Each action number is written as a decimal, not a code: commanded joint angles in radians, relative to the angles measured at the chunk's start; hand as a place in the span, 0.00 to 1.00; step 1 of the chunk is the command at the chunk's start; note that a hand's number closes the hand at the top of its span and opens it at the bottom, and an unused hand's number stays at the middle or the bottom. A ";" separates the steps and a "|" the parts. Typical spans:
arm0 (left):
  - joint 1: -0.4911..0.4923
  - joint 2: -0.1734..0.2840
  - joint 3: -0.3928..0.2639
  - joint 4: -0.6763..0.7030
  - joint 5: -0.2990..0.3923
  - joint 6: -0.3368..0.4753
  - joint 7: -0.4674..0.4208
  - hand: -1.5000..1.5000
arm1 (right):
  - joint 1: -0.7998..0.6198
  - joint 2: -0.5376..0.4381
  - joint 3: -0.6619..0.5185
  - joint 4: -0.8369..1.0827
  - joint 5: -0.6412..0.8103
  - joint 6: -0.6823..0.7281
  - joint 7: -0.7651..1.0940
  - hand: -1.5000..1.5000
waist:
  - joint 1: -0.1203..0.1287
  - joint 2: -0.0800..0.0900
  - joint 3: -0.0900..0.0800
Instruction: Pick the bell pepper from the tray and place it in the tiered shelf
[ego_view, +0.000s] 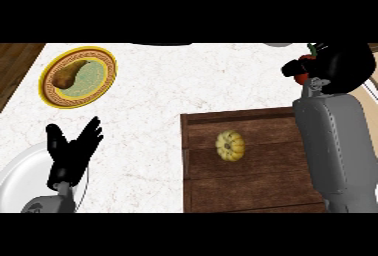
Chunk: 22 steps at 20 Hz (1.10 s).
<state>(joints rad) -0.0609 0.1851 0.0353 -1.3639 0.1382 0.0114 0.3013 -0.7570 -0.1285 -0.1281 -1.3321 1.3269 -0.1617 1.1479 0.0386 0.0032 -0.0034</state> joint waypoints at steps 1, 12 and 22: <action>0.004 0.017 0.012 0.024 0.003 -0.013 0.003 0.50 | -0.182 0.010 -0.014 0.048 0.187 0.056 0.283 1.00 | -0.007 -0.002 -0.001; 0.003 0.023 0.043 0.028 0.021 -0.018 -0.002 0.50 | -0.460 -0.097 -0.224 0.129 0.292 0.220 0.224 1.00 | -0.029 -0.004 0.002; 0.012 0.006 0.021 0.032 -0.005 -0.016 -0.009 0.50 | -0.522 -0.271 -0.352 0.212 0.312 0.256 0.071 1.00 | -0.032 -0.002 0.003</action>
<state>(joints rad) -0.0579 0.1931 0.0585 -1.3572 0.1375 0.0088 0.3093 -1.2471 -0.3605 -0.4503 -1.1539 1.6326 0.0483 1.1190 0.0068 -0.0006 -0.0004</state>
